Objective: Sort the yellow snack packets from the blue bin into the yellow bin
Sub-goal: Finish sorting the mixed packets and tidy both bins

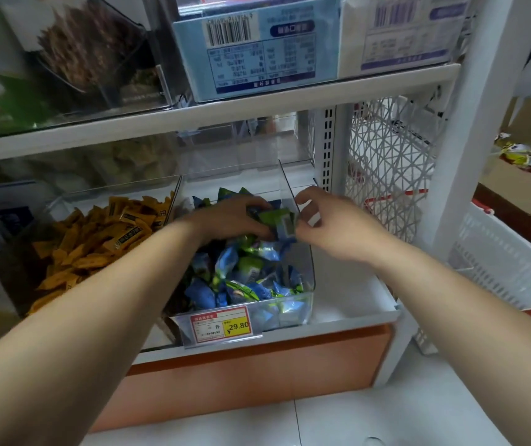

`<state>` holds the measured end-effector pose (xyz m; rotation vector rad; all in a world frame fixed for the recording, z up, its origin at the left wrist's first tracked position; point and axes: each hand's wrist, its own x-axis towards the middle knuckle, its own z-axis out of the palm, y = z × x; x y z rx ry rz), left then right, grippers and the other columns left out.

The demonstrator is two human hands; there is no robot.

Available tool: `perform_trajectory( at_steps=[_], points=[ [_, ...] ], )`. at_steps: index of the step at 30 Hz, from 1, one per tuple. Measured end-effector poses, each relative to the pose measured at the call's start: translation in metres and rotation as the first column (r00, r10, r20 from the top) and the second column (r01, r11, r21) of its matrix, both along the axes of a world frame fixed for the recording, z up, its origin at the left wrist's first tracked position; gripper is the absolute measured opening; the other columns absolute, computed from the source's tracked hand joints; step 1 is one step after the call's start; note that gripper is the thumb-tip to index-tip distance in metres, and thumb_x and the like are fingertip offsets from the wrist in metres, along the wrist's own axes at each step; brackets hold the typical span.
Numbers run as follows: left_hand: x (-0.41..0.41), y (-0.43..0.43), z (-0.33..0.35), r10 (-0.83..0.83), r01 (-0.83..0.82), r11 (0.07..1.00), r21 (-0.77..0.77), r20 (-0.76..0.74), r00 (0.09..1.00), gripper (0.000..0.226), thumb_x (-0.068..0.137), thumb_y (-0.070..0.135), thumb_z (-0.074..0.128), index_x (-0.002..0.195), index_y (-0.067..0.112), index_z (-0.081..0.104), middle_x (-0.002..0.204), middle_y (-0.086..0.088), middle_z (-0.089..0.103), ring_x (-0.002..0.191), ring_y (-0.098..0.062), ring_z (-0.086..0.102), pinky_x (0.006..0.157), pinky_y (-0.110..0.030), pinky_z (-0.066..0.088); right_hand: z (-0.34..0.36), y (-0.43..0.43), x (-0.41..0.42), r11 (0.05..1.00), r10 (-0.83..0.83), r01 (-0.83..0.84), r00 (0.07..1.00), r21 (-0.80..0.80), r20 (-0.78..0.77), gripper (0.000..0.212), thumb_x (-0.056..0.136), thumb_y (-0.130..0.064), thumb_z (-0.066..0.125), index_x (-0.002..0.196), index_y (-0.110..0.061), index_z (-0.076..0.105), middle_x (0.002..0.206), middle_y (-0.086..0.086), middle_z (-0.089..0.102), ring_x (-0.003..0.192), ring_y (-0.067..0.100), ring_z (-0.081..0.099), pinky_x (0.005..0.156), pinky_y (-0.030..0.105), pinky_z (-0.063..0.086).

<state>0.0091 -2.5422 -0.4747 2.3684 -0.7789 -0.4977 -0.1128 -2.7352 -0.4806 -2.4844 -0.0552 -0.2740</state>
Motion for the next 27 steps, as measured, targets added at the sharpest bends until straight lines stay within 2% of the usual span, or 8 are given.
perform_trajectory(
  at_steps=[5, 9, 12, 16, 18, 21, 23, 27],
  points=[
    [0.010, 0.016, 0.038, 0.122, -0.126, 0.992, 0.006, 0.202, 0.972, 0.033, 0.075, 0.039, 0.083, 0.102, 0.043, 0.064, 0.113, 0.014, 0.063, 0.101, -0.012, 0.060, 0.083, -0.028, 0.046, -0.001, 0.000, 0.000, 1.000, -0.007, 0.007, 1.000, 0.006, -0.008, 0.049, 0.078, -0.050, 0.054, 0.124, -0.034, 0.049, 0.098, -0.020, 0.064, 0.086, 0.012, 0.063, 0.073, 0.029, 0.050],
    [0.014, 0.026, 0.040, 0.096, -0.180, 0.959, 0.218, 0.345, 0.934, 0.052, 0.078, 0.050, 0.078, 0.123, 0.030, 0.062, 0.122, -0.001, 0.061, 0.108, -0.023, 0.059, 0.082, -0.031, 0.045, 0.000, 0.000, -0.002, 1.000, -0.016, 0.016, 1.000, -0.001, -0.004, 0.053, 0.076, -0.052, 0.052, 0.126, -0.035, 0.048, 0.096, -0.023, 0.062, 0.085, 0.011, 0.062, 0.076, 0.031, 0.052],
    [0.009, 0.027, 0.036, 0.104, -0.248, 0.923, 0.293, 0.431, 0.896, 0.078, 0.081, 0.054, 0.075, 0.145, 0.022, 0.043, 0.141, -0.009, 0.054, 0.121, -0.030, 0.055, 0.091, -0.035, 0.046, 0.000, 0.000, -0.003, 1.000, -0.020, 0.020, 1.000, -0.021, 0.004, 0.050, 0.080, -0.051, 0.052, 0.128, -0.036, 0.048, 0.098, -0.023, 0.061, 0.086, 0.012, 0.061, 0.076, 0.031, 0.052],
    [-0.001, 0.024, 0.027, 0.072, -0.299, 0.933, 0.198, 0.714, 0.696, 0.047, 0.077, 0.043, 0.081, 0.104, 0.022, 0.049, 0.097, -0.002, 0.055, 0.083, -0.026, 0.057, 0.067, -0.036, 0.045, 0.001, 0.000, -0.003, 0.999, -0.016, 0.017, 1.000, -0.041, 0.004, 0.048, 0.084, -0.049, 0.053, 0.130, -0.036, 0.047, 0.096, -0.024, 0.059, 0.087, 0.013, 0.061, 0.075, 0.031, 0.050],
    [-0.006, 0.021, 0.024, 0.088, -0.249, 0.958, 0.143, 0.680, 0.728, 0.033, 0.081, 0.034, 0.079, 0.093, 0.021, 0.051, 0.085, 0.001, 0.059, 0.078, -0.023, 0.059, 0.065, -0.034, 0.044, 0.001, 0.000, -0.004, 0.999, -0.015, 0.015, 1.000, -0.047, 0.005, 0.048, 0.084, -0.048, 0.053, 0.131, -0.036, 0.047, 0.097, -0.023, 0.060, 0.087, 0.013, 0.061, 0.076, 0.031, 0.051],
    [-0.014, 0.014, 0.020, 0.147, -0.227, 0.970, 0.086, 0.539, 0.829, 0.024, 0.089, 0.024, 0.071, 0.109, 0.025, 0.058, 0.101, 0.001, 0.068, 0.089, -0.020, 0.065, 0.078, -0.036, 0.054, 0.002, 0.001, -0.004, 0.999, -0.015, 0.016, 1.000, -0.052, 0.009, 0.049, 0.084, -0.049, 0.053, 0.131, -0.035, 0.047, 0.097, -0.023, 0.060, 0.087, 0.014, 0.061, 0.079, 0.034, 0.053],
    [-0.023, 0.007, 0.020, 0.116, -0.160, 0.986, 0.044, 0.508, 0.854, 0.017, 0.090, 0.023, 0.066, 0.104, 0.031, 0.061, 0.103, 0.006, 0.066, 0.091, -0.015, 0.063, 0.081, -0.033, 0.054, 0.002, 0.000, -0.004, 0.998, -0.015, 0.015, 1.000, -0.056, 0.006, 0.049, 0.084, -0.049, 0.052, 0.131, -0.035, 0.047, 0.096, -0.023, 0.061, 0.087, 0.014, 0.061, 0.079, 0.034, 0.053],
    [-0.040, -0.007, 0.013, -0.176, 0.071, 0.960, 0.272, 0.385, 0.906, 0.016, 0.091, 0.020, 0.060, 0.091, 0.035, 0.066, 0.091, 0.018, 0.062, 0.089, -0.009, 0.060, 0.070, -0.016, 0.045, 0.000, 0.000, -0.003, 0.998, -0.023, 0.023, 1.000, -0.055, 0.003, 0.048, 0.084, -0.050, 0.051, 0.130, -0.036, 0.046, 0.096, -0.023, 0.061, 0.086, 0.015, 0.061, 0.076, 0.032, 0.051]
  ],
)
